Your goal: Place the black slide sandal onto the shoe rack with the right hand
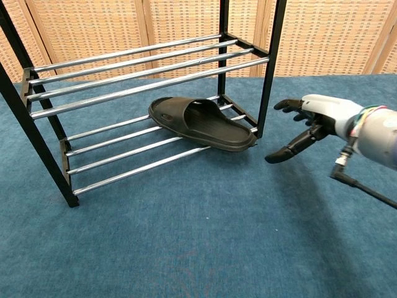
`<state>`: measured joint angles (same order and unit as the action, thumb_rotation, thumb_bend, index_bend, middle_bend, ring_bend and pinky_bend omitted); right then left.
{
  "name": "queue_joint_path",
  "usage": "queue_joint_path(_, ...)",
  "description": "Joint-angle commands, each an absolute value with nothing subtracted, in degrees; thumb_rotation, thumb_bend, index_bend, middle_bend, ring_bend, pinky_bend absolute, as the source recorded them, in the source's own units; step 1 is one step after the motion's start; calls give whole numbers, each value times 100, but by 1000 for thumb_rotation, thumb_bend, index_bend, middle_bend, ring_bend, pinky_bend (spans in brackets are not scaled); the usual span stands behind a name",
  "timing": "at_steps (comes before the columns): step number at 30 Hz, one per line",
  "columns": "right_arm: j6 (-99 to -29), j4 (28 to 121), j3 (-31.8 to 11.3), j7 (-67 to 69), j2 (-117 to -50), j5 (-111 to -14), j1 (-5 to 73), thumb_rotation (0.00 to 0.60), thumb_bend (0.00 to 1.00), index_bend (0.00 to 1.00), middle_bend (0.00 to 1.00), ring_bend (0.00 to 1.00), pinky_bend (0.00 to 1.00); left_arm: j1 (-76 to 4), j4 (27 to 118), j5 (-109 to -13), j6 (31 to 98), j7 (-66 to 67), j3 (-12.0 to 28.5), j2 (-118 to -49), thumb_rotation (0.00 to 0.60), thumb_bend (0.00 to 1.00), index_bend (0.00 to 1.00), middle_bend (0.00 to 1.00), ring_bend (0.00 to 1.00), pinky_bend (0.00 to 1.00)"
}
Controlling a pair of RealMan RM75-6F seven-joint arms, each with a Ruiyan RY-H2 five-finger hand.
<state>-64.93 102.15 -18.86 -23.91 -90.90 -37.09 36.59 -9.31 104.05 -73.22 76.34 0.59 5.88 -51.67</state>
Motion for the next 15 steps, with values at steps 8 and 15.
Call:
queue_joint_path(8, -5353, 9450, -1075, -538, -8056, -6223, 3106, 600, 0, 0, 0, 0, 0, -956, 10451, -7267, 7654, 293, 586, -5247, 600, 186, 0, 0, 0, 0)
queue_joint_path(15, -6644, 7932, -223, -733, -7568, -8845, 2736, 600, 0, 0, 0, 0, 0, -931, 10426, -7382, 7835, 416, 595, -5334, 600, 185, 0, 0, 0, 0)
